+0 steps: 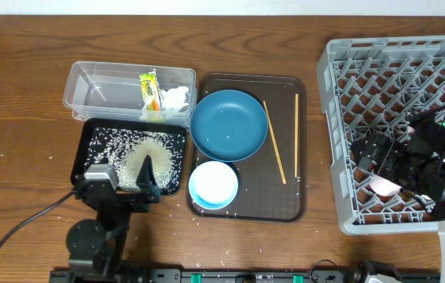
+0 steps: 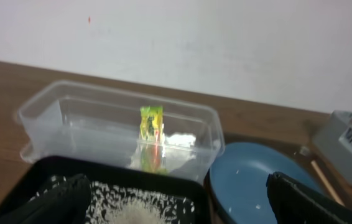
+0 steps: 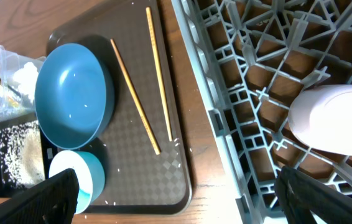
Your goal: Sort waste into correct bins and load items into the dishwasher rack
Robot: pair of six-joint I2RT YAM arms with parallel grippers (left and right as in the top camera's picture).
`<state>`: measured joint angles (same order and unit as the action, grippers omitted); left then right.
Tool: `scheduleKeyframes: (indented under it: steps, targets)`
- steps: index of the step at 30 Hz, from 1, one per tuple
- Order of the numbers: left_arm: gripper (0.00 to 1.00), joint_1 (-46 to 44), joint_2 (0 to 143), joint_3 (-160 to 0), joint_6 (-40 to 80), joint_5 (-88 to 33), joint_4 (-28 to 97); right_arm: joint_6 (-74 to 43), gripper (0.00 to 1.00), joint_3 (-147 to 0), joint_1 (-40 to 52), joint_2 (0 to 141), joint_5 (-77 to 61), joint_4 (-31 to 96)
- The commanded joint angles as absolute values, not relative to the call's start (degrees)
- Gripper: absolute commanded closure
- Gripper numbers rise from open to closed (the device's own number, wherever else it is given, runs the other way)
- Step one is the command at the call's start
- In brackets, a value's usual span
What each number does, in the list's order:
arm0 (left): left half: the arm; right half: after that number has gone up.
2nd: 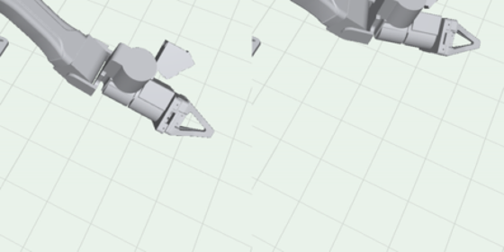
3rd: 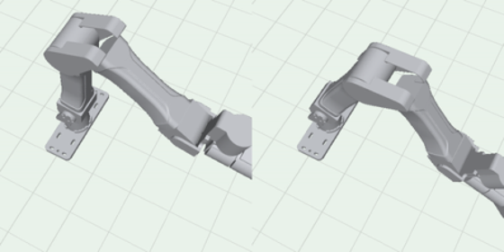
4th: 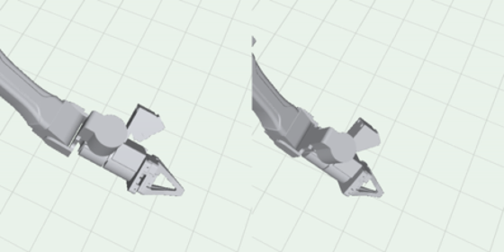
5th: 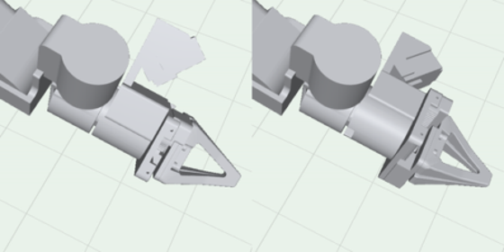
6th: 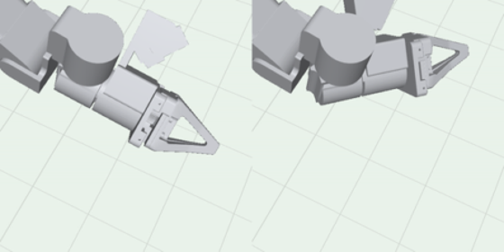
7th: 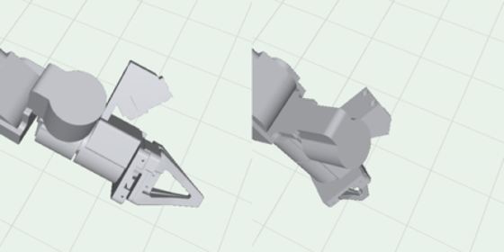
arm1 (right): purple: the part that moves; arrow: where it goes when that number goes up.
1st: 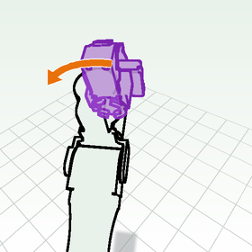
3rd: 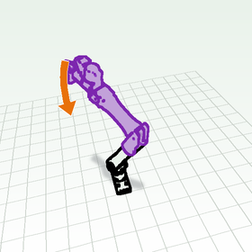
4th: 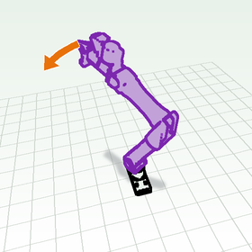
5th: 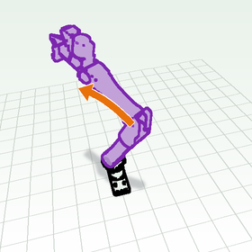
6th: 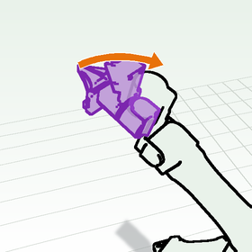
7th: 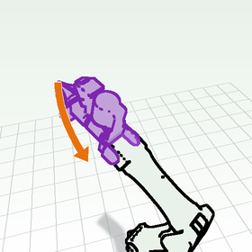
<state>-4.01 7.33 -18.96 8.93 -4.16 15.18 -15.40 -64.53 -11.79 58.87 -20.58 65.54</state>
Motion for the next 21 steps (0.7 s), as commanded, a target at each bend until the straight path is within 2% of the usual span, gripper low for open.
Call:
scheduleKeyframes:
  steps: [1,11,21]
  targets:
    - [0.07,-3.6,3.07,-13.21,8.19,-4.75,12.78,-14.52,0.01,-64.69,-10.85,58.89,-20.99,65.6]
    - [0.07,-3.6,0.12,-0.23,8.23,-5.02,3.44,-14.52,0.01,-64.69,-10.85,58.89,-20.99,65.6]
    - [0.07,-3.6,0.23,-0.23,8.21,-5.13,3.42,-14.52,0.01,-64.69,-10.85,58.89,-20.99,65.6]
